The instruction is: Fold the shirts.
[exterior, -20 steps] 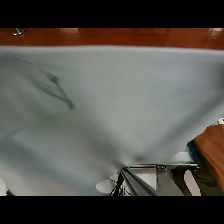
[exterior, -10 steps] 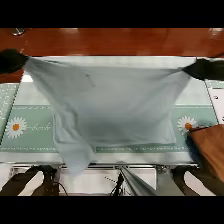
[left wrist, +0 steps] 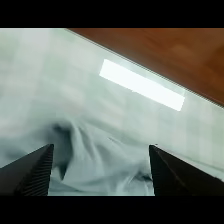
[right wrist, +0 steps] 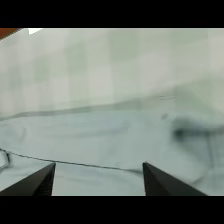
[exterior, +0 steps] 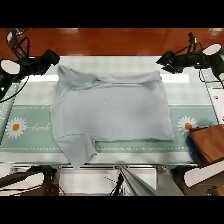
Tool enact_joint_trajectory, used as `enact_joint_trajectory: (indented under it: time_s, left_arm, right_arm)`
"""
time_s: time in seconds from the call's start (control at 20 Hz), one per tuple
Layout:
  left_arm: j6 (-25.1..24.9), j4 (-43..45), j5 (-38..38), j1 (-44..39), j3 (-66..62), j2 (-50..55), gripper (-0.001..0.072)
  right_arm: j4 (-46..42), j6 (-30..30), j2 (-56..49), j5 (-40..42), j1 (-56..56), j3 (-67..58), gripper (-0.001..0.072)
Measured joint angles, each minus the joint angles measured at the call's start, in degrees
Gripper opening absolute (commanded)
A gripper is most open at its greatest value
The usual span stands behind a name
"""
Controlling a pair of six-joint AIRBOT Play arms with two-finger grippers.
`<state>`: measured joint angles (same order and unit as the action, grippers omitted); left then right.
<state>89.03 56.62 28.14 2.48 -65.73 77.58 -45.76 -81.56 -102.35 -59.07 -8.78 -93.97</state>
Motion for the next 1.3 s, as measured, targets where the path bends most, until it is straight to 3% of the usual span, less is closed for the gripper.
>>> enact_joint_trajectory:
  time_s: [0.1, 0.3, 0.4, 0.5, 0.7, 0.9, 1.3]
  left_arm:
    - [0.3, -0.1, 5.9, 2.3, -2.4, 0.8, 0.0704]
    - [-3.6, 2.1, 28.5, 11.0, -4.8, 0.7, 0.0704]
    - [-5.4, 4.3, 37.6, 14.6, -0.6, -1.5, 0.0704]
    - [-8.3, 5.0, 44.2, 17.5, 6.8, -5.3, 0.0703]
    - [-12.5, 5.2, 50.1, 26.2, 21.6, -12.0, 0.0702]
    - [-15.3, -0.4, 51.3, 33.4, 32.9, -15.5, 0.0702]
    - [-23.5, -10.7, 46.2, 34.9, 45.3, -16.7, 0.0702]
  right_arm:
    - [1.5, -0.3, -1.6, -4.6, -2.0, -4.2, 0.0633]
    - [-2.1, 1.0, 1.1, -20.3, -7.5, -6.6, 0.0627]
    - [-6.0, 0.7, 6.2, -24.1, -9.1, -1.1, 0.0627]
    - [-8.3, 1.0, 13.8, -22.4, -9.9, 9.4, 0.0627]
    - [-7.6, 4.6, 31.8, -14.2, -10.3, 34.7, 0.0627]
    - [-1.2, 7.8, 45.7, -10.0, -10.4, 53.0, 0.0627]
    - [3.2, 9.3, 53.2, -8.2, -10.4, 62.4, 0.0627]
